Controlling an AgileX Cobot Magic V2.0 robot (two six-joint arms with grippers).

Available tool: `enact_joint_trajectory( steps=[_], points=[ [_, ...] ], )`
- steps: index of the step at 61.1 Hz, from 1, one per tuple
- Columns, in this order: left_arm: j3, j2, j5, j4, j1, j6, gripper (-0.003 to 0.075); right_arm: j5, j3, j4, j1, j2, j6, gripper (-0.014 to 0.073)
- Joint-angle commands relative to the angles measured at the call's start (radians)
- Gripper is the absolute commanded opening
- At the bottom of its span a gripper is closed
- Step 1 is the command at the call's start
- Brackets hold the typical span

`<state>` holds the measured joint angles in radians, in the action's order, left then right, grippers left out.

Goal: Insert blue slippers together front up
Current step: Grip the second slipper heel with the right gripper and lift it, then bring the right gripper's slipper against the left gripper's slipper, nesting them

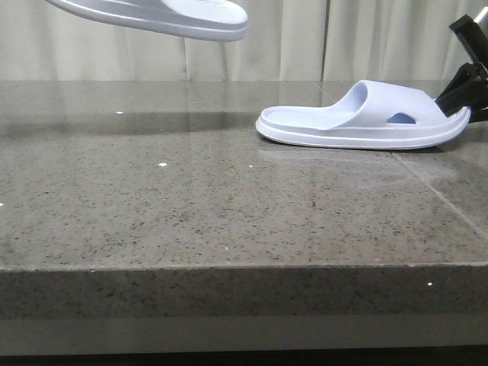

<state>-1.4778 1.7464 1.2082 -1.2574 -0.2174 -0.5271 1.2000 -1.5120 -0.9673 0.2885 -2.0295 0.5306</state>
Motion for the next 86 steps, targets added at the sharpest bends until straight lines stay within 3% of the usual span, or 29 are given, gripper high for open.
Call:
enact_joint_trajectory(
  steps=[1,12,35,51,69,86],
  points=[
    [-0.023,-0.054,0.070,-0.090,0.001,0.006,-0.0019,0.056,-0.044,-0.002,0.010,0.037,0.014,-0.0055],
    [-0.023,-0.054,0.070,-0.090,0.001,0.006,-0.0019,0.130,-0.130,-0.065,0.037,0.088,-0.010,-0.0059],
    [-0.023,-0.054,0.068,-0.093,0.001,0.006,-0.0019,0.131,-0.252,-0.163,0.064,0.271,-0.064,-0.0059],
    [-0.023,-0.054,0.081,-0.098,0.001,0.006,-0.0019,0.130,-0.277,-0.358,0.031,0.292,-0.055,-0.0059],
    [-0.023,-0.054,0.081,-0.136,0.062,0.006,-0.0019,0.069,-0.277,-0.361,-0.075,0.289,-0.044,-0.0059],
    [-0.023,-0.060,0.081,-0.184,0.091,0.006,-0.0019,0.058,-0.277,-0.359,-0.087,0.276,-0.044,-0.0059]
  ],
)
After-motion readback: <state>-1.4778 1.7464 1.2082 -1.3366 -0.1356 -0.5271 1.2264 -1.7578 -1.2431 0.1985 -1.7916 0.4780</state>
